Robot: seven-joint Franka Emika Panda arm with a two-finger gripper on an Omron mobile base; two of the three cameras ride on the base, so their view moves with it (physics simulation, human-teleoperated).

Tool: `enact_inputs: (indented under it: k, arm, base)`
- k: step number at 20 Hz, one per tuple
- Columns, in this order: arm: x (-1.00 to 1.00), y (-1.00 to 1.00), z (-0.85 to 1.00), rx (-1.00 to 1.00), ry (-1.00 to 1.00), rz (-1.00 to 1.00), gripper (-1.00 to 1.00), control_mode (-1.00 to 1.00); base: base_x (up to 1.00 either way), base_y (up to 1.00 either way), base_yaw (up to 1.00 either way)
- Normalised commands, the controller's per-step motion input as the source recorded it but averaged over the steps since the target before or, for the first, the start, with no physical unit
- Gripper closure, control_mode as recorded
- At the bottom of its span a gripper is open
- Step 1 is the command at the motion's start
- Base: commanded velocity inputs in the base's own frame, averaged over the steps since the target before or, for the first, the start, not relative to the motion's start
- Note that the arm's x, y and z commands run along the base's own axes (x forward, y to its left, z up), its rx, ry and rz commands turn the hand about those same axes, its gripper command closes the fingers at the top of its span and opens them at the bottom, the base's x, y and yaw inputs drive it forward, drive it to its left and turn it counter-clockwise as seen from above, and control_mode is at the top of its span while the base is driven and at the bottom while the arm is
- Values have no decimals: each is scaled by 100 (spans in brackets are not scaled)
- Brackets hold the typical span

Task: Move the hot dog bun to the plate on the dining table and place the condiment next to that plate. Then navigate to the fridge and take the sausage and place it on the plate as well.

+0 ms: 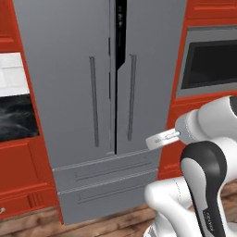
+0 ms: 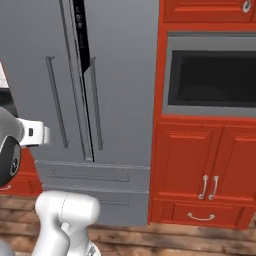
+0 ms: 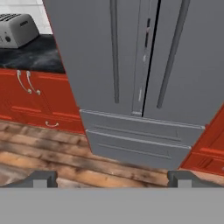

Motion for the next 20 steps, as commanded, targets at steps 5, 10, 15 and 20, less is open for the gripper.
enact_inputs:
  k: [5,10,15,20]
  arm:
    - [0,0,0,0,0,0,-100,100]
    - [0,0,0,0,0,0,-100,100]
    - [0,0,0,0,0,0,-100,100]
    - [0,0,0,0,0,0,-100,100]
  base:
    - [12,60,-29]
    - [30,21,6]
    - [22,-7,27]
    - [0,-25,2]
